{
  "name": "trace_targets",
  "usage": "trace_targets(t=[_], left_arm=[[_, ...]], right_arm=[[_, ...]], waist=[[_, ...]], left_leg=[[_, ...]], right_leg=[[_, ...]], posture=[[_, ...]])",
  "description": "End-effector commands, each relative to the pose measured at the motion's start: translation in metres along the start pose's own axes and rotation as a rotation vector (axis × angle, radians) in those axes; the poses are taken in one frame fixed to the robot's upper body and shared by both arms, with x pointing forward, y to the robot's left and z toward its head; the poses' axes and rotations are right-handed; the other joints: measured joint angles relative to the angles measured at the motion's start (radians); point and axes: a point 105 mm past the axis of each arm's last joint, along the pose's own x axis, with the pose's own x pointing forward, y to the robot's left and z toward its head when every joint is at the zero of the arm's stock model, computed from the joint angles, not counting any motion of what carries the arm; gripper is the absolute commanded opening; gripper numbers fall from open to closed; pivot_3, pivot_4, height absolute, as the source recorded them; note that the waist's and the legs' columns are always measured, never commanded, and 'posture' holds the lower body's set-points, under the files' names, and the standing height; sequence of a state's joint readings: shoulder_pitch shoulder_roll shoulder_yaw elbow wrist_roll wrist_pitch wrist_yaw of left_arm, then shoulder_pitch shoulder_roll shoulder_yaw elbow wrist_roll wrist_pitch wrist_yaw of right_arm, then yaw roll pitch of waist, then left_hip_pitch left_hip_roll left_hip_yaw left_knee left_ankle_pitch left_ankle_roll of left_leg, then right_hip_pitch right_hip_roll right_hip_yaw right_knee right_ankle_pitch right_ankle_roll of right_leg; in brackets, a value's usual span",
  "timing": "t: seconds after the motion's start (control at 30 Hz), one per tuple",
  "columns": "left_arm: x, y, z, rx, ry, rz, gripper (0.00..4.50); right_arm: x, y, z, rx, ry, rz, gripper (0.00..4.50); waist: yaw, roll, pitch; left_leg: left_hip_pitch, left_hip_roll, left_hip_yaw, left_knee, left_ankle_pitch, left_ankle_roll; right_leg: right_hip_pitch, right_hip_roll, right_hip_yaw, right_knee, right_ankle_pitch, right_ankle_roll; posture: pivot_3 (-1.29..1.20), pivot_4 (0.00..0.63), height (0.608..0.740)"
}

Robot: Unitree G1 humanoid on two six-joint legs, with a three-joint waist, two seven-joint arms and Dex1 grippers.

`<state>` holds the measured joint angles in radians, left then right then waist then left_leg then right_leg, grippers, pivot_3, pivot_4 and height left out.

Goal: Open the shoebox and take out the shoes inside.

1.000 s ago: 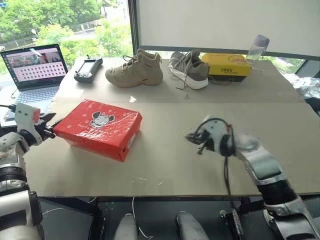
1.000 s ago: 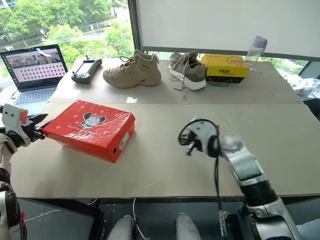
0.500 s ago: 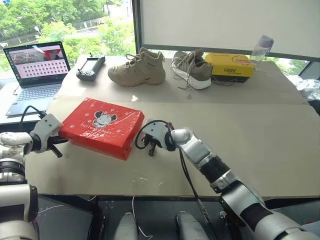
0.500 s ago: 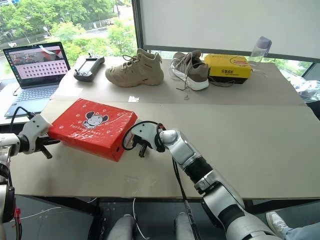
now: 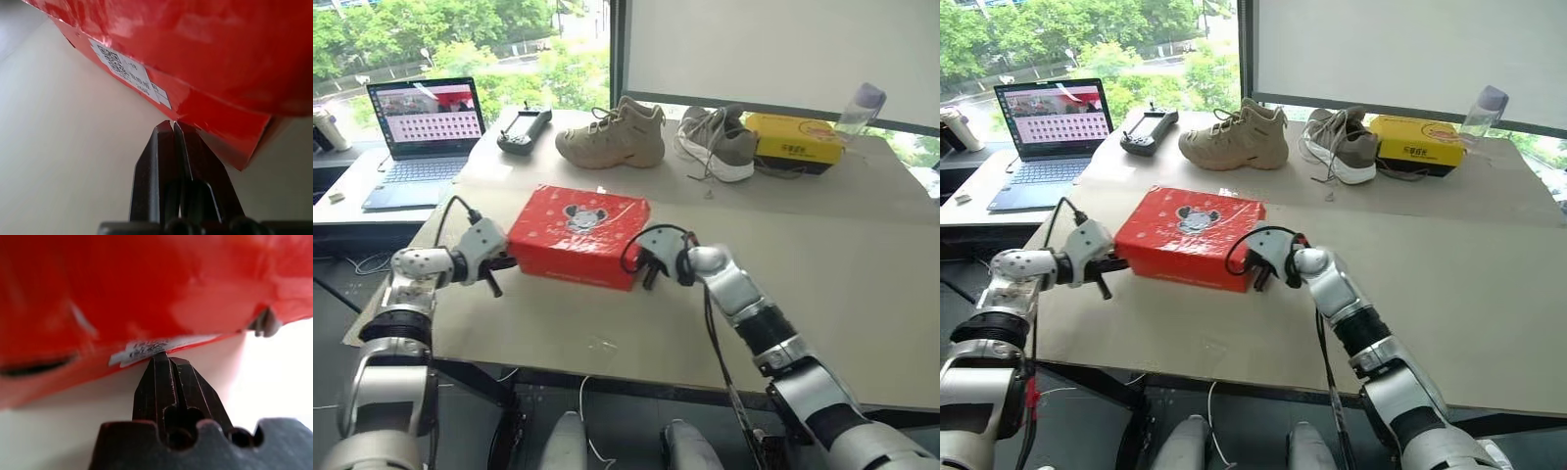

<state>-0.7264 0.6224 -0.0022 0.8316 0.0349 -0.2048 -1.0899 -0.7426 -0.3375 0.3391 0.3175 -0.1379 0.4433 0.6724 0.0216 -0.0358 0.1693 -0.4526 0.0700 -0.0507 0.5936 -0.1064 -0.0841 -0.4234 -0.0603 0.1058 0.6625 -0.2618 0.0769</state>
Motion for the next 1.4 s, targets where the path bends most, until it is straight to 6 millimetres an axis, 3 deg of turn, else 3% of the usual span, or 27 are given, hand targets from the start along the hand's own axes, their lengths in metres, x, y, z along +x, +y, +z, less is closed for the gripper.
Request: trace_targets(t=[0.03,0.37,0.67,1.03,1.27,1.4], left_arm=[[0.034,-0.019,0.049,0.078,-0.160,-0.076,0.10],[0.067,-0.047,0.073,0.070,-0.243,-0.141,0.10],[0.068,-0.046,0.069,0.053,-0.230,-0.121,0.10],[0.013,-0.035,0.047,-0.029,-0.222,-0.006,0.10],[-0.041,-0.015,0.038,-0.138,-0.286,0.158,0.10],[-0.061,-0.022,0.045,-0.160,-0.323,0.151,0.10]], right_arm=[[-0.015,-0.003,-0.009,0.031,0.013,-0.007,0.00],[-0.049,-0.033,-0.042,0.098,0.094,-0.135,0.00],[-0.054,-0.029,-0.049,0.123,0.115,-0.137,0.00],[-0.086,-0.040,-0.087,0.186,0.217,-0.212,0.00],[-0.143,-0.068,-0.129,0.228,0.332,-0.351,0.00],[-0.166,-0.070,-0.130,0.230,0.354,-0.351,0.00]], waist=[[-0.005,0.000,0.000],[-0.032,0.000,0.000],[-0.044,0.000,0.000],[-0.039,0.000,0.000],[-0.030,0.000,0.000],[-0.033,0.000,0.000]], left_leg=[[0.000,0.000,0.000,0.000,0.000,0.000],[0.000,0.000,-0.001,0.000,0.001,0.001],[0.000,0.000,-0.001,0.000,0.001,0.001],[0.000,0.000,-0.001,0.000,0.001,0.001],[0.002,0.000,-0.001,0.001,0.001,0.001],[0.002,0.000,0.000,0.001,0.001,0.001]], right_leg=[[0.000,0.000,0.000,-0.001,0.000,0.000],[0.000,0.000,0.000,0.000,0.000,0.001],[0.000,0.000,0.000,0.000,0.000,0.001],[0.001,0.000,0.000,-0.001,0.000,0.001],[0.004,-0.001,0.000,-0.002,0.000,0.001],[0.003,-0.001,0.000,-0.004,-0.001,0.000]], posture=[[0.00,0.150,0.712],[0.00,0.150,0.712],[0.00,0.150,0.712],[0.00,0.150,0.712],[0.00,0.150,0.712],[0.00,0.150,0.712]])
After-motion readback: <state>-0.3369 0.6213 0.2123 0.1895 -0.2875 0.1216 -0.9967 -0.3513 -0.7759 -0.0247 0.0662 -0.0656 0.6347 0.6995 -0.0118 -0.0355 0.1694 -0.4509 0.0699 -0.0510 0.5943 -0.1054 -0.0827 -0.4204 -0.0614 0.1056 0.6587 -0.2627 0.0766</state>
